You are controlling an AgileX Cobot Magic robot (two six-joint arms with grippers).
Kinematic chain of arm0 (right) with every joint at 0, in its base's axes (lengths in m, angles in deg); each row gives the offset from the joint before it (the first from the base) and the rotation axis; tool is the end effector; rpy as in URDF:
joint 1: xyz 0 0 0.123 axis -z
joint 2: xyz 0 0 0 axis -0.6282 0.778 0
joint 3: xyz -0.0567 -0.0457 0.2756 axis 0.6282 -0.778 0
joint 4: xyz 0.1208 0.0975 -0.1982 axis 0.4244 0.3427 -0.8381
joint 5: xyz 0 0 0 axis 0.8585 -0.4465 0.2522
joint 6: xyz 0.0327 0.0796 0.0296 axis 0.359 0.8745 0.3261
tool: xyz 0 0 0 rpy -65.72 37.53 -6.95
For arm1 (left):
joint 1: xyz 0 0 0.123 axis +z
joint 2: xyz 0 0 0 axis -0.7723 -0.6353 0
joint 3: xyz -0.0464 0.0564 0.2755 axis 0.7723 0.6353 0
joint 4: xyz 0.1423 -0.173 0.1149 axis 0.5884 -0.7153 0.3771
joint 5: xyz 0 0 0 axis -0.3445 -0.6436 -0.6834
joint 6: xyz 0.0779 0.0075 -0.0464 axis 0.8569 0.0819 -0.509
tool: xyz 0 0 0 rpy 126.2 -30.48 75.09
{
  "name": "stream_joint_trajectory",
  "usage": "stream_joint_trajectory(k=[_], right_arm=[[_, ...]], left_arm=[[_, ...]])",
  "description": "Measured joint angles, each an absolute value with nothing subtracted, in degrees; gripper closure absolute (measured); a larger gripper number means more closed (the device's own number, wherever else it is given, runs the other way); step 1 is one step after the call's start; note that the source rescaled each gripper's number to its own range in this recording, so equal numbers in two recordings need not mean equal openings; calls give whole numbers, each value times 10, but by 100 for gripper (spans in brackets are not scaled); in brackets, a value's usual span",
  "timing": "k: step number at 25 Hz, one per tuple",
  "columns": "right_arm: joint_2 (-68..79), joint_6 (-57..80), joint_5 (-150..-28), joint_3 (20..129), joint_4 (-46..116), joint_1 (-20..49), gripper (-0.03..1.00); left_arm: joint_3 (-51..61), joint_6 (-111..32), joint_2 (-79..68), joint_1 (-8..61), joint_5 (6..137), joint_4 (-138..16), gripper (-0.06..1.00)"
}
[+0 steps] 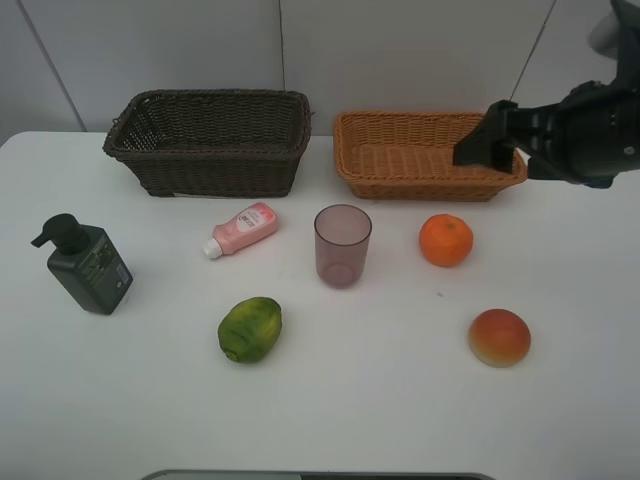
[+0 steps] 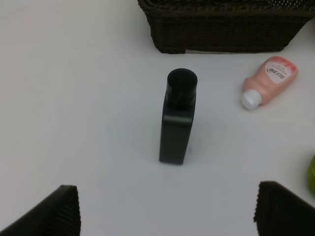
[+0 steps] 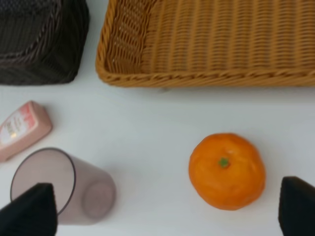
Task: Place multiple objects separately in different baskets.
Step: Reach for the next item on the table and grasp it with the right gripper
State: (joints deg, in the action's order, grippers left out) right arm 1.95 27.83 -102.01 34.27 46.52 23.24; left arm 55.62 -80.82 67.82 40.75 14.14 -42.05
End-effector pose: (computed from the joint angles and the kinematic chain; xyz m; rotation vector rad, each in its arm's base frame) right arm 0.2248 0.0748 0.2516 -0.1562 2.3891 0.3691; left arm -0.0057 0.0087 0.2782 0.0395 2.0354 -0.0725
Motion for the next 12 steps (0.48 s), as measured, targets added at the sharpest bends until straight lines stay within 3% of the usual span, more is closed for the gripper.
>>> stream_joint_trajectory(k=[12], right_arm=[[106, 278, -1106, 422, 409, 216, -3]], left_arm=[[556, -808, 678, 408, 141, -421, 3]])
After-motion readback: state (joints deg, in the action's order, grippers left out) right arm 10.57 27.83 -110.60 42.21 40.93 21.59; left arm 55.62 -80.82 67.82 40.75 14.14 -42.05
